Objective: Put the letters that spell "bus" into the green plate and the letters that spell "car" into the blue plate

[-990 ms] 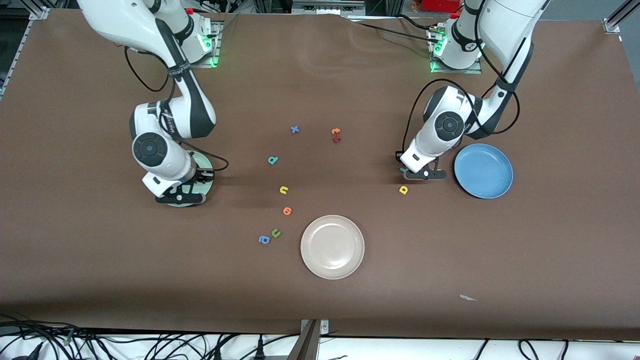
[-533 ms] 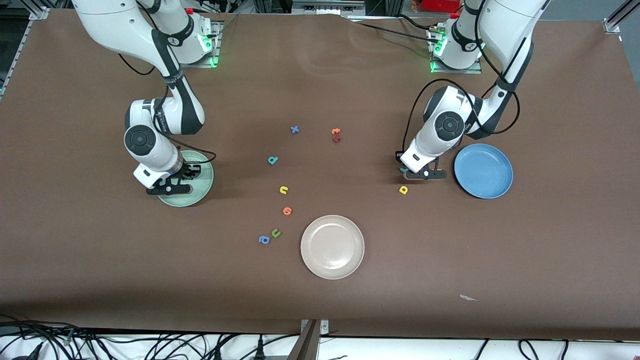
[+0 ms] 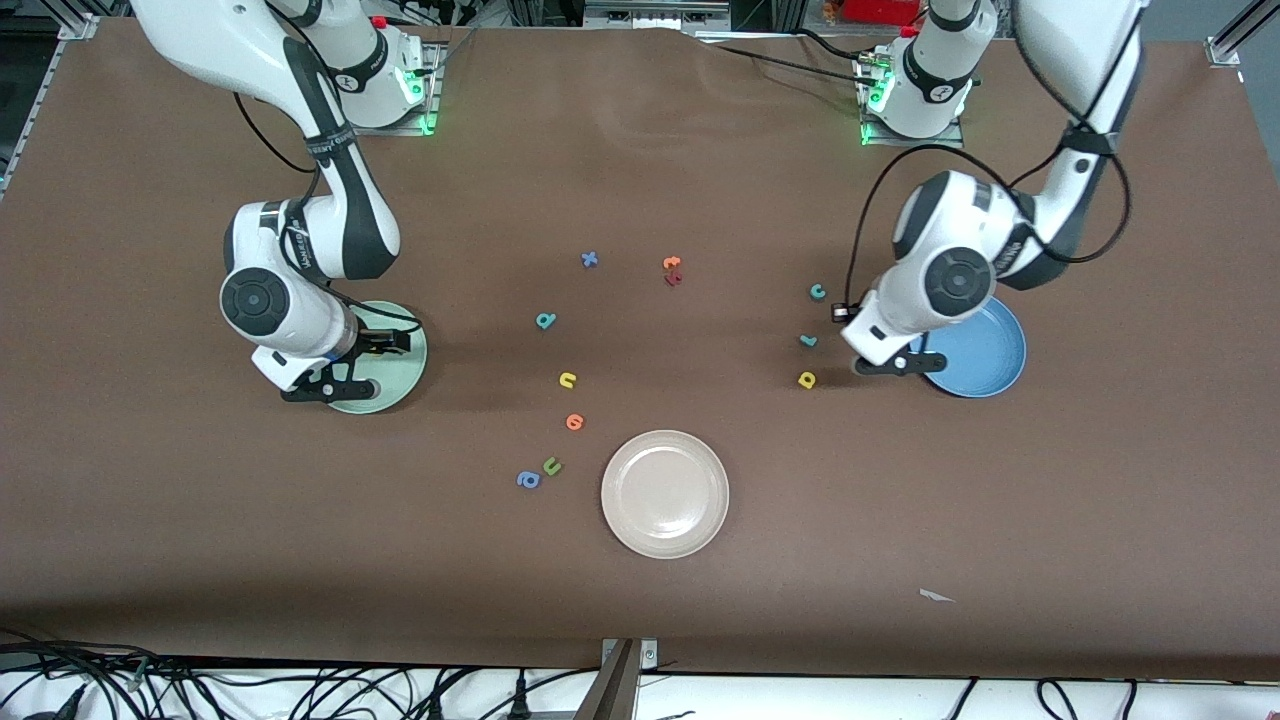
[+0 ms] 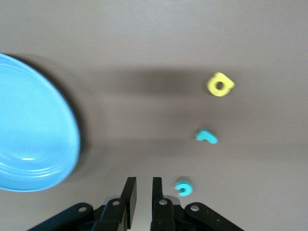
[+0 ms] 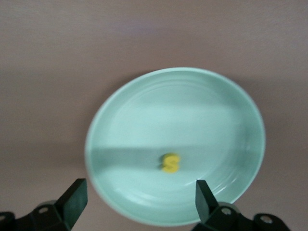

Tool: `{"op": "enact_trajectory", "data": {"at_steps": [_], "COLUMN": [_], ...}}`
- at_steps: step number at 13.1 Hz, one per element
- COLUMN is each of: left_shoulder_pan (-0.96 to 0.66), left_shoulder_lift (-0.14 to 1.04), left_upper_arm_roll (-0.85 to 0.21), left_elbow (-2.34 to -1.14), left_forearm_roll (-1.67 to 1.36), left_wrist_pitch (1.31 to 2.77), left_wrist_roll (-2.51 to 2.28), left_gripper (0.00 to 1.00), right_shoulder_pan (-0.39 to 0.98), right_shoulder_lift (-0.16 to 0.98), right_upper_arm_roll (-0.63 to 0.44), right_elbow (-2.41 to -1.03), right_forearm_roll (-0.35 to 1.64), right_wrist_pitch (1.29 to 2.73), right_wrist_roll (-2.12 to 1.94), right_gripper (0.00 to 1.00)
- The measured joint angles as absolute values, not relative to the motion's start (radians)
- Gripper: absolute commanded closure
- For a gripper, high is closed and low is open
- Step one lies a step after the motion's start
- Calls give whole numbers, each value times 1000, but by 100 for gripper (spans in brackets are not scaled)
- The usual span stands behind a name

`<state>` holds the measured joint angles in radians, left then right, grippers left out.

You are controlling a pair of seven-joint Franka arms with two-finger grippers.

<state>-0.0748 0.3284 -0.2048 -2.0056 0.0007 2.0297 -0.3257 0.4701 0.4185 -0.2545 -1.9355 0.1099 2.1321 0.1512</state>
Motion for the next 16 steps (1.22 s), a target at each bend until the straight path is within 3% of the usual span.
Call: {"op": "enact_trajectory", "data": {"at_steps": [4, 6, 9, 10, 11, 14, 16], "left_shoulder_pan": [42, 74, 80, 80, 80, 75, 58], "left_shoulder_lift": [332, 339, 365, 388, 410, 436, 435], "left_upper_arm_roll": [-202, -202, -203, -204, -205, -210, -215], "left_elbow": [-2005, -2008, -2012, -2013, -2013, -1997, -1955], "left_forearm_roll": [1, 1, 1, 1, 1, 0, 0], "left_wrist_pitch": [1986, 1984, 1985, 1999, 2026, 2064, 2064], "left_wrist_roll": [-157, -102, -84, -84, -84, -100, -155], "left_gripper": [83, 83, 83, 75, 48, 1, 1], "right_shoulder_pan": [496, 553, 629, 646, 654, 655, 656], "right_shoulder_lift": [423, 440, 496, 516, 533, 558, 561], "right_upper_arm_roll": [-82, -54, -52, -52, -52, -55, -55], "right_elbow": [-1906, -1910, -1921, -1924, -1926, -1935, -1947], "right_forearm_roll": [123, 123, 123, 123, 123, 123, 123], "right_wrist_pitch": [2133, 2187, 2302, 2334, 2356, 2399, 2418], "right_wrist_roll": [571, 756, 984, 1029, 1054, 1079, 1082], "right_gripper": [3, 8, 35, 38, 38, 40, 40]}}
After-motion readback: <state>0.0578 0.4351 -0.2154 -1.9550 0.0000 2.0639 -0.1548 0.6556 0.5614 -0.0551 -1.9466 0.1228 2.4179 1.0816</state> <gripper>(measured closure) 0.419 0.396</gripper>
